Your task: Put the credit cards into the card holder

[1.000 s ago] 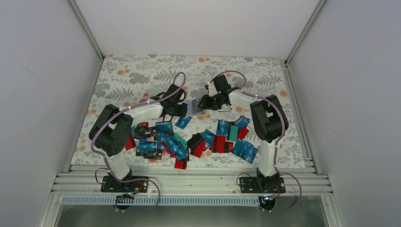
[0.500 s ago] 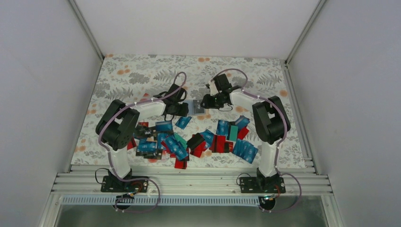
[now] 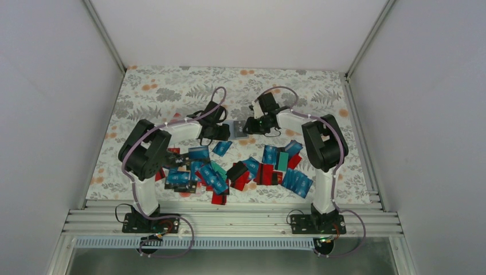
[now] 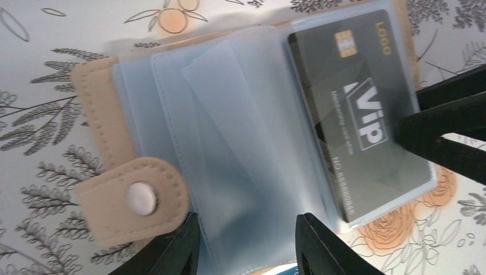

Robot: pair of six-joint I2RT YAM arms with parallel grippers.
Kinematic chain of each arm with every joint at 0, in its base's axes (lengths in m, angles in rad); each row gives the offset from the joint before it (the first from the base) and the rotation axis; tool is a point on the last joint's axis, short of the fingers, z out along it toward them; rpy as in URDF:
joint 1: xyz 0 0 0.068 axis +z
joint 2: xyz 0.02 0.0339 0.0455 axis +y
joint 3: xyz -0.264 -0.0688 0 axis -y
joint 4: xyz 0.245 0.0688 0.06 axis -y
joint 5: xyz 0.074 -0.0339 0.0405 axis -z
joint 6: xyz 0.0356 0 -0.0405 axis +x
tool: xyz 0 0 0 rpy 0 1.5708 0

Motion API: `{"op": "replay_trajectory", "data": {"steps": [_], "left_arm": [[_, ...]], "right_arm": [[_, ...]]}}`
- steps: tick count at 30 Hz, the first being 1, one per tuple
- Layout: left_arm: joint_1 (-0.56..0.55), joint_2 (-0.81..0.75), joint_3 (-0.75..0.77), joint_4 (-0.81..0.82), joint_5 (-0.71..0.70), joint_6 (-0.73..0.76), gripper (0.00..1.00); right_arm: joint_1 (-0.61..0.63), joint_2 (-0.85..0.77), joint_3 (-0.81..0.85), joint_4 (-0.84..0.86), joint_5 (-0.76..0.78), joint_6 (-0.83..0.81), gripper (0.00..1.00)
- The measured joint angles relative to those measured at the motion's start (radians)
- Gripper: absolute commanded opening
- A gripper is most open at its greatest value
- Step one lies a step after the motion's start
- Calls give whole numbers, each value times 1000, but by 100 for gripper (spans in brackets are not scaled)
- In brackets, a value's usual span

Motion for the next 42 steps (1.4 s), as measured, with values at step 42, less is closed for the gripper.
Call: {"op": "replay_trajectory", "data": {"steps": [42], "left_arm": [[-61,148,229,29,164,-22,36]], "right_arm": [[-24,-93,-132,40,39,81,40]]}}
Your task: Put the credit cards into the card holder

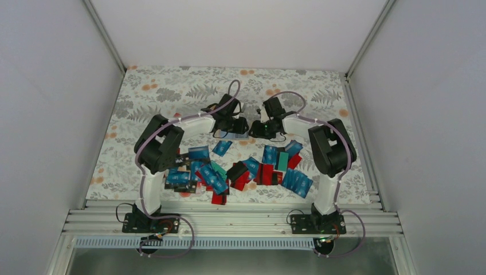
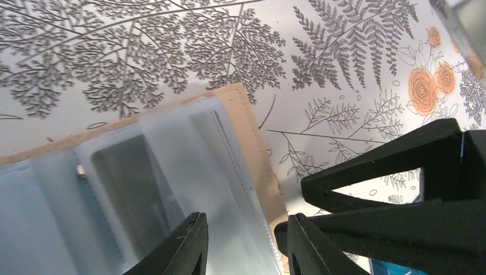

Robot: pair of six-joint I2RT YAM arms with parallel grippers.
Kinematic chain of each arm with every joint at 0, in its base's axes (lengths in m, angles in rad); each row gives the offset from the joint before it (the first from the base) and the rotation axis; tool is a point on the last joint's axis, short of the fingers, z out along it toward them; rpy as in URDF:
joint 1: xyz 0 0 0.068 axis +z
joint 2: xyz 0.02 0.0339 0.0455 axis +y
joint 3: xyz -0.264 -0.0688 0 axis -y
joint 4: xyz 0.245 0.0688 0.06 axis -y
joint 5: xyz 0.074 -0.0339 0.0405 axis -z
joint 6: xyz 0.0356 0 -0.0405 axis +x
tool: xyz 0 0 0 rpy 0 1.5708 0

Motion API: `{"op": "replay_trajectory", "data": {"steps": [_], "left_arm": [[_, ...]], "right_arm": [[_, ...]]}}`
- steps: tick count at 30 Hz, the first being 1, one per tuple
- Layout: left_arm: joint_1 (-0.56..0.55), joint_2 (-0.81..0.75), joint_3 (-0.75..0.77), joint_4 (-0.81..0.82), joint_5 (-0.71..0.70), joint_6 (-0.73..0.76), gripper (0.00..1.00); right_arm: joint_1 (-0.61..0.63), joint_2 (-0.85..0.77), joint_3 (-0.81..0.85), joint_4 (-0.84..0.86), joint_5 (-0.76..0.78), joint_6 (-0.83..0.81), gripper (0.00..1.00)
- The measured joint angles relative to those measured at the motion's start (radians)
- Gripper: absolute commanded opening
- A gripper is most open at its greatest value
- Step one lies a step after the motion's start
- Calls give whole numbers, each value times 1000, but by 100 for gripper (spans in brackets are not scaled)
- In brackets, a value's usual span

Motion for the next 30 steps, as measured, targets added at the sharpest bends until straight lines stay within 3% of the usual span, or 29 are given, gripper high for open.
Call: {"op": "replay_trajectory", "data": {"steps": [11,18,23,30], "left_arm": [[-28,30,51,-30,10,1,37],[-42,13,51,-34,66,10,55],[-63,-97,38,-52,82,35,65],[-87,-329,-98,-83,50,85,66]], "right_arm": [[-45,-92,-65,14,41,34,47],[-68,-254,-120,13,68,46,53],[-70,-367,-146,12,66,48,55],[-70,-485,-243,-3,-6,52,59]]}}
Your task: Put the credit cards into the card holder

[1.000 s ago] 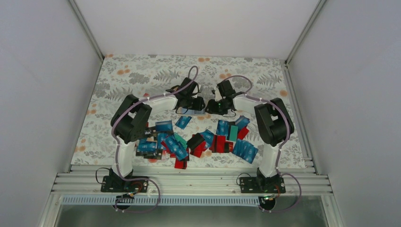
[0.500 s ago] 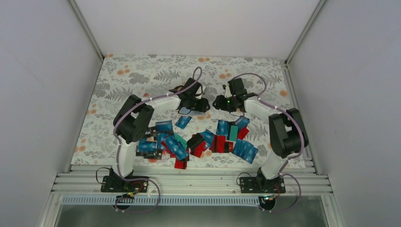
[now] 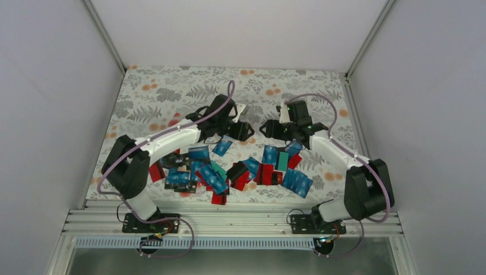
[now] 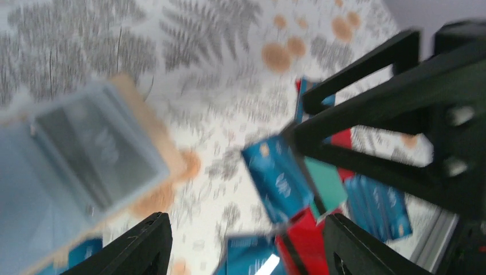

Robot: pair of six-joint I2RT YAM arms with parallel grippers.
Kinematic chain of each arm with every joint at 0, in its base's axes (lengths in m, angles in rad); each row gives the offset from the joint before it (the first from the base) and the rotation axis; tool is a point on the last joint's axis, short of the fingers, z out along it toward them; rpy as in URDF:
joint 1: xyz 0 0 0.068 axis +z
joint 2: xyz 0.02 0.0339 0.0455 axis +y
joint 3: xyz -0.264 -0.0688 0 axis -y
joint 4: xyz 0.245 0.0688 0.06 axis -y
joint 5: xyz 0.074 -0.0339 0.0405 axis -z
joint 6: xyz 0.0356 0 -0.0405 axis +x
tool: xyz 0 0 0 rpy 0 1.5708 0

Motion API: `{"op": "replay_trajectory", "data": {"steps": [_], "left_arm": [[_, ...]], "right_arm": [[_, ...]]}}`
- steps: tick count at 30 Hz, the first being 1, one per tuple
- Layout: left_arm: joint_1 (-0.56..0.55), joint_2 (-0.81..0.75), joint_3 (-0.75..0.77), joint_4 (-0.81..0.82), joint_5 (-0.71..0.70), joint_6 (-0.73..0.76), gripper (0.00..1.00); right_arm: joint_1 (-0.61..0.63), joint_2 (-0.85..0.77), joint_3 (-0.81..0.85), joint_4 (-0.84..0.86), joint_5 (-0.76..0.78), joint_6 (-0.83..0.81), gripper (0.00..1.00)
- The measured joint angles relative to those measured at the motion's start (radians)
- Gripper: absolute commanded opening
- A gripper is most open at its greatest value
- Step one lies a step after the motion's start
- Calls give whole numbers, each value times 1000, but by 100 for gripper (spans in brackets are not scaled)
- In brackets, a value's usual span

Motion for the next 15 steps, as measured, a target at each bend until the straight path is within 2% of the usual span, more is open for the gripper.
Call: {"op": "replay_trajectory", "data": {"steps": [2,4,7,15], "left_arm": [[-9,-58,-79,-11,-15,13,65],[-17,-99,-155,-19,-26,22,54],[-31,-147,-270,-42,-40,27,43],[-83,-159,-414,-59,-80,-14,16]], "right_arm": [[0,-43,-47,0,-39,10,59],[0,-87,-101,2,-96,18,60],[6,-116,-178,14,-194,36,61],[91,-61,-292,79,-384,92,61]]}}
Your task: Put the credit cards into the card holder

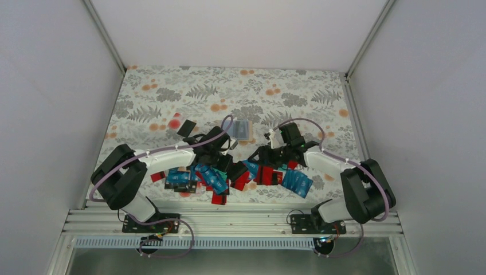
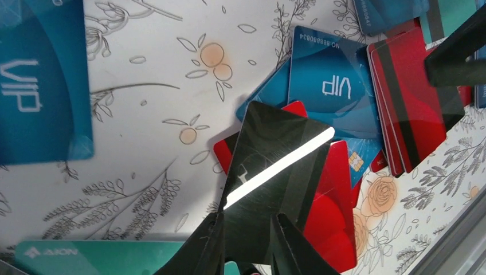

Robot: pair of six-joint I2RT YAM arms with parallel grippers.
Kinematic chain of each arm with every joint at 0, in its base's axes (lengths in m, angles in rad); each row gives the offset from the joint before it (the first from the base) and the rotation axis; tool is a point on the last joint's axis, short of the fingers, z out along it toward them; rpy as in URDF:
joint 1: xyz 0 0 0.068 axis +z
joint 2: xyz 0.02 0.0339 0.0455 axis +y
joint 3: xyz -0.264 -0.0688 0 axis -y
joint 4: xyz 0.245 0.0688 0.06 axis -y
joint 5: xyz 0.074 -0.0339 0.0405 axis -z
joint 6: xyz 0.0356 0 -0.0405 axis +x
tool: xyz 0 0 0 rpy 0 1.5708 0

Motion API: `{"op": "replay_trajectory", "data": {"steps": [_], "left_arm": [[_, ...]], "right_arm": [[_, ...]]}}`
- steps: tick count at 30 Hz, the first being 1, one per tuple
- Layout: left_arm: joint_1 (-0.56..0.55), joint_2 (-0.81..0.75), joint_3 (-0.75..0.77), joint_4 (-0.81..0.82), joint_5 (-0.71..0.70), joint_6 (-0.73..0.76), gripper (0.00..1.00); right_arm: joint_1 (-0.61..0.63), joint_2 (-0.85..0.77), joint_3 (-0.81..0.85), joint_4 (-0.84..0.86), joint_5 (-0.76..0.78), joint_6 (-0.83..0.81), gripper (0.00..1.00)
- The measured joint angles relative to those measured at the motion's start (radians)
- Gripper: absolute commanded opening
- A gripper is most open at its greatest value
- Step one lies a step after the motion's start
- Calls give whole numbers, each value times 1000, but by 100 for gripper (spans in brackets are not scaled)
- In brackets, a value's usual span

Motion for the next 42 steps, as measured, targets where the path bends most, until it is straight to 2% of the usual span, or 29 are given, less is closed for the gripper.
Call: {"op": "replay_trajectory", "data": {"steps": [2,6,26,42], "left_arm": [[-14,0,-6,0,-9,-13,10],[-31,1,-6,-1,-41,-37,8],[-87,38,-49,-42,-103,-84,7],[-91,47,-79,48,-114,-111,7]], "right_arm": [[17,23,-2,23,-17,13,60],[46,68,-2,62,-30,38,60],[100,159,-2,108,-9,82,57],[111,243,19,171,-27,87,54]]}}
